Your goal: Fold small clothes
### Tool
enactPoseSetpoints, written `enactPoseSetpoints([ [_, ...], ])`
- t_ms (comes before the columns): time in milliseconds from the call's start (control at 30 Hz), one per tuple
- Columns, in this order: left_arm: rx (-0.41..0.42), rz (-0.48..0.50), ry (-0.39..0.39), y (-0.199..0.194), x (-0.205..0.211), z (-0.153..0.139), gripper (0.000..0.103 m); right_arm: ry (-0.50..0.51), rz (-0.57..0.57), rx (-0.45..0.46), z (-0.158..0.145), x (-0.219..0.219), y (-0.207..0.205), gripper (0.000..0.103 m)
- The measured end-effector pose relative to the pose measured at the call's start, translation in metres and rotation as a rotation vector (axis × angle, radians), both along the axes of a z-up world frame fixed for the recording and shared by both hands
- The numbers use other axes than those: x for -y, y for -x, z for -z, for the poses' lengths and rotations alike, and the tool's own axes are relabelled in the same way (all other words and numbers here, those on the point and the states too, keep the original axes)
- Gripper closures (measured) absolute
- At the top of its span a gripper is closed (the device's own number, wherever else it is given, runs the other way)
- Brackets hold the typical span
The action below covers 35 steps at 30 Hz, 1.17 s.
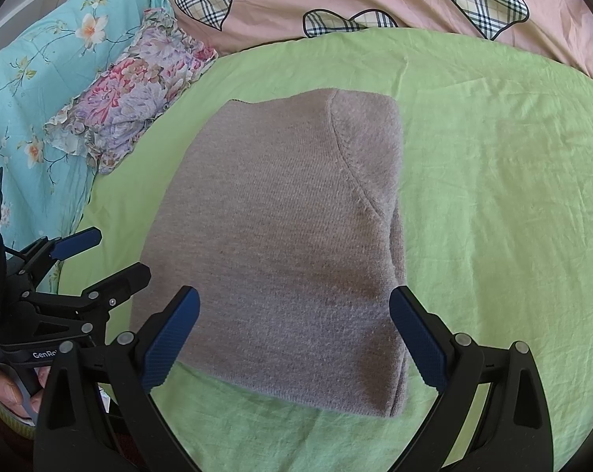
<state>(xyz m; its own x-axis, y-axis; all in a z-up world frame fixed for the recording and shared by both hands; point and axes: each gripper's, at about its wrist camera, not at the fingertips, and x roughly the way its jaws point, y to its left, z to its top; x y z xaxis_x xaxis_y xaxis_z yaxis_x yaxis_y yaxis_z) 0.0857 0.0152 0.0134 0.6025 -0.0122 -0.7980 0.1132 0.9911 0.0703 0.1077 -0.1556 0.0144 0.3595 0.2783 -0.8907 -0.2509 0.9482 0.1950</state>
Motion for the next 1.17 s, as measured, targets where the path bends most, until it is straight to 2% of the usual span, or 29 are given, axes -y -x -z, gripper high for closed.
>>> enactPoseSetpoints([
  [767,0.016,0.003,0.007,-0.006,0.006,0.001,0.007,0.0,0.033,0.038,-0.005,0.006,-0.007,0.006],
  [1167,0.017,-0.03,0.013,-0.012,0.001,0.002,0.007,-0.006,0.054,0.057,-0.004,0.007,-0.008,0.006],
])
